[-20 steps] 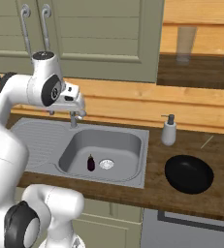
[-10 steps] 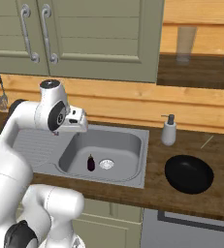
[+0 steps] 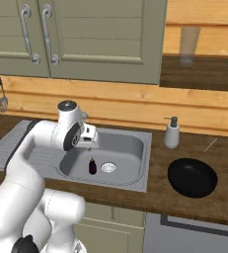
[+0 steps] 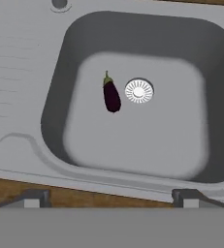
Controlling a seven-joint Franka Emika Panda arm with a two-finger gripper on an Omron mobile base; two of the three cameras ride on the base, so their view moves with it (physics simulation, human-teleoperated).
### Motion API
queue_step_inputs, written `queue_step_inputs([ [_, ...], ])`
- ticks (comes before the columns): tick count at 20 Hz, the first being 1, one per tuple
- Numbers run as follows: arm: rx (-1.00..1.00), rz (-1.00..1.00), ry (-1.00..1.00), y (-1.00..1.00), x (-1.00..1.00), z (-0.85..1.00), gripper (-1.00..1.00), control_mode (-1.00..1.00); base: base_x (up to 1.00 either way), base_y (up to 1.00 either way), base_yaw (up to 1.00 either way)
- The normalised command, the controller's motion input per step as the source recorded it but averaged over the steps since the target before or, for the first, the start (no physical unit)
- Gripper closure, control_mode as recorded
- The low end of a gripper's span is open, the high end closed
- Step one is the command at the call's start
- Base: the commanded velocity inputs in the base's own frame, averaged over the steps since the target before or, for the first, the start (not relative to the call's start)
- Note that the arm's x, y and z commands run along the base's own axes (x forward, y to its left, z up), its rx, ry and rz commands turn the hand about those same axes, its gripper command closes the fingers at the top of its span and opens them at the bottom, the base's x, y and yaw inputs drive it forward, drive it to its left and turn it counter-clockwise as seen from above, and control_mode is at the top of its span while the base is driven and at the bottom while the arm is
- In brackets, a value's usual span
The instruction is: Pick the eggplant from the sink and place it in the bowl. Then pick the bowl and place it in the microwave. Then close the microwave door and press the start button.
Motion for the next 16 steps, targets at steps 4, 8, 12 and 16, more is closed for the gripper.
queue_step_inputs([
  [4, 0.00, 0.00, 0.03, 0.00, 0.46, -0.57, -1.00, -1.00, 0.00, 0.00, 0.00],
  [8, 0.00, 0.00, 0.07, 0.00, 0.42, -0.44, -1.00, -1.00, 0.00, 0.00, 0.00],
  [12, 0.00, 0.00, 0.07, 0.00, 0.24, -0.46, -1.00, -1.00, 0.00, 0.00, 0.00],
  [16, 0.00, 0.00, 0.03, 0.00, 0.09, -0.48, -1.00, -1.00, 0.00, 0.00, 0.00],
])
